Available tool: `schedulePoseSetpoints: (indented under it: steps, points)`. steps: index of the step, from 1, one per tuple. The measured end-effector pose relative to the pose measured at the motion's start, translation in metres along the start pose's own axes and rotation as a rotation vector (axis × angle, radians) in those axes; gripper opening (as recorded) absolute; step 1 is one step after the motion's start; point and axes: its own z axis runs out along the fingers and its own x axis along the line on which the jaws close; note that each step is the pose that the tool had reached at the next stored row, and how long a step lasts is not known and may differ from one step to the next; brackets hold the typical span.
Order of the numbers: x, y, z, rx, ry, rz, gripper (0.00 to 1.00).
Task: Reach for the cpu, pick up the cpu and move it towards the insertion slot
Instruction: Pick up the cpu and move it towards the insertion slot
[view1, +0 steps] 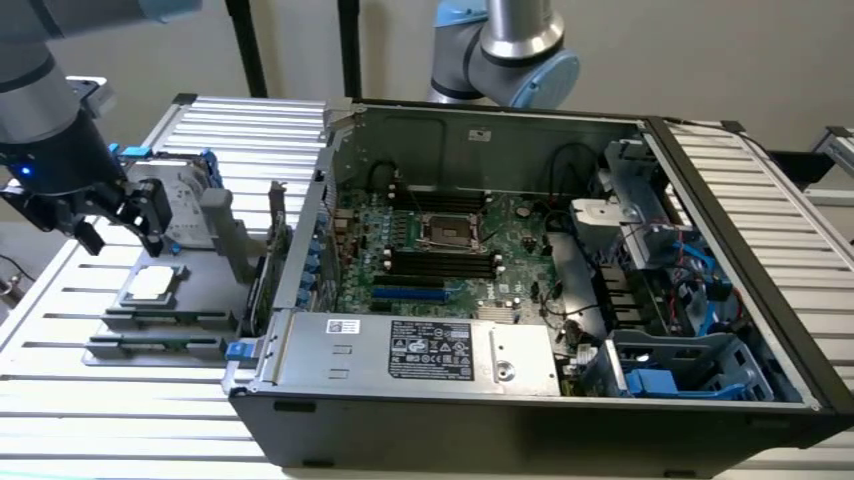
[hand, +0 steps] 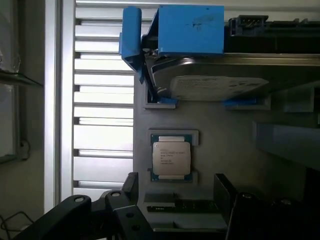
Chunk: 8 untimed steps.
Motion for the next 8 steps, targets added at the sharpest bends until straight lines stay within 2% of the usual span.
schedulePoseSetpoints:
  steps: [8]
  points:
    - [0.000,-0.0007,0.0145,0.0000,0.0001,0.000,0.71]
